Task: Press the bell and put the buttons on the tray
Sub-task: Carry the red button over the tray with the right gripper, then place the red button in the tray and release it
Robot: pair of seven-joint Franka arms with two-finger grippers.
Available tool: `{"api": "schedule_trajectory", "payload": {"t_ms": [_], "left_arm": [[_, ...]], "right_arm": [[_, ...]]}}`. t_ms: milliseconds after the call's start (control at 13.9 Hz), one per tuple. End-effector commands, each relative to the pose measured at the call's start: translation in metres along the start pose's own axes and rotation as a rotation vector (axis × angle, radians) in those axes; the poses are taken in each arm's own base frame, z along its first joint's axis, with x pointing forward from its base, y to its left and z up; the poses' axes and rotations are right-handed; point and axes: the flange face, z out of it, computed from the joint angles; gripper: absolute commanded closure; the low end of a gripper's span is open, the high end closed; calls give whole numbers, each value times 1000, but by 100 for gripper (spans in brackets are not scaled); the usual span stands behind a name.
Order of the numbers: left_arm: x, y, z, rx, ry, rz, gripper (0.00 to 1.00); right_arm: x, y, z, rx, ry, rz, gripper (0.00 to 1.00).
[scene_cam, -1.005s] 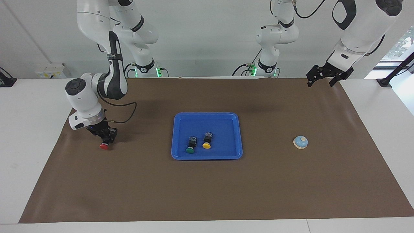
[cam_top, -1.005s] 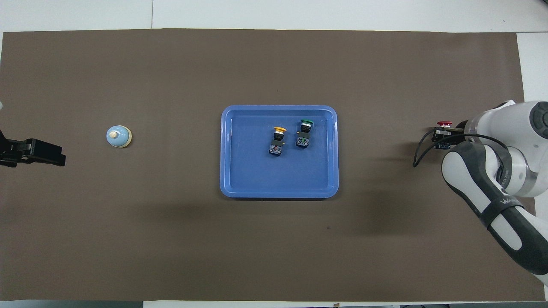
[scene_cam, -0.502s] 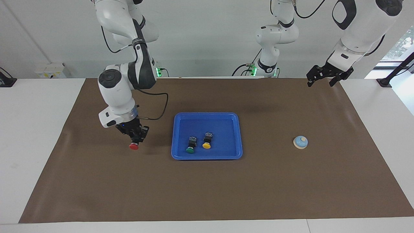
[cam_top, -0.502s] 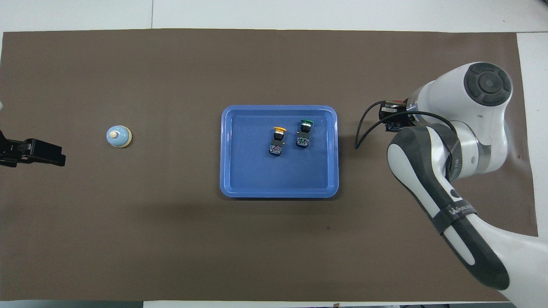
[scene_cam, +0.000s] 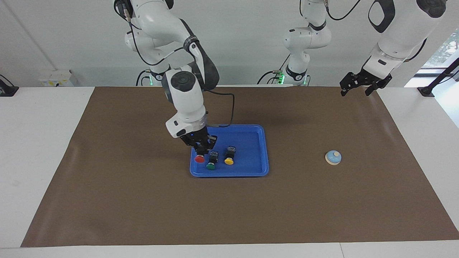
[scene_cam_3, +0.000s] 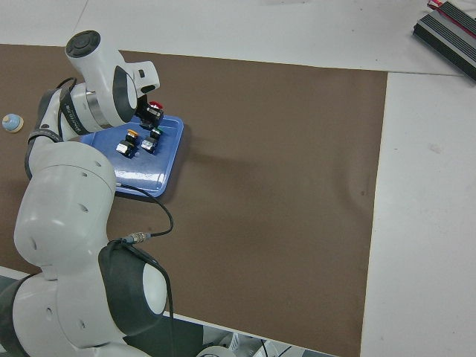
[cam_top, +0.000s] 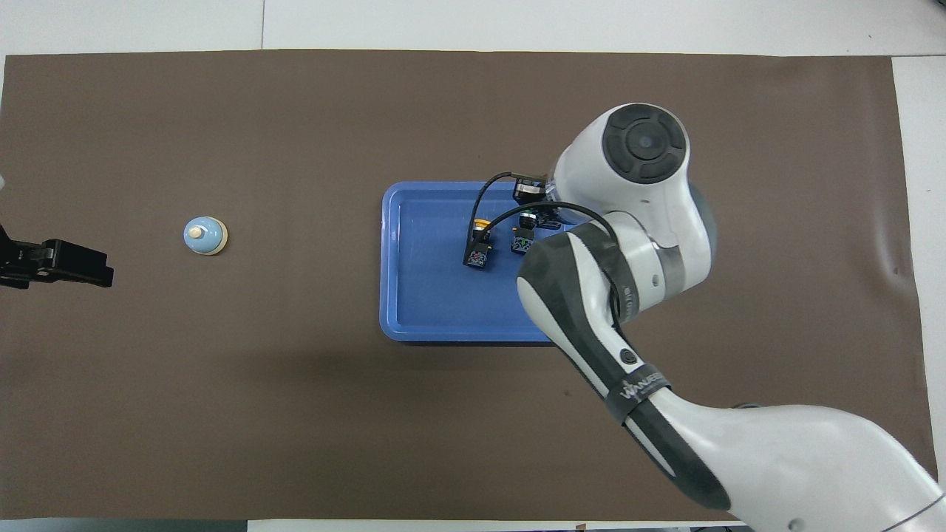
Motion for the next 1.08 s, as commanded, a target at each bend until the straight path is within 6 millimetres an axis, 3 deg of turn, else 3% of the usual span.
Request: {"api": "schedule_trajectory", "payload": {"t_ms": [0,215,359,574,646,1005], "left_arm": [[-2,-2,-5,-2,3,2,0],[-2,-2,-4,-2,2,2,0],[-2,-2,-5,-2,3,2,0],[-2,-1,-5,-1,3,3,0],[-2,-2,-5,-2,3,2,0],[-2,-2,-4,-2,2,2,0]], "right_arm": [[-5,-45,15,35,-34,29,100],[-42,-90,40,50,-46,-13,100],[-56,-104,39,67,-35,-40,100],[-94,-131,76,65,-26,-107,100],[-102,-131,88,57,-31,-115,100],[-102,-120,104,50,-34,-106,100]]}}
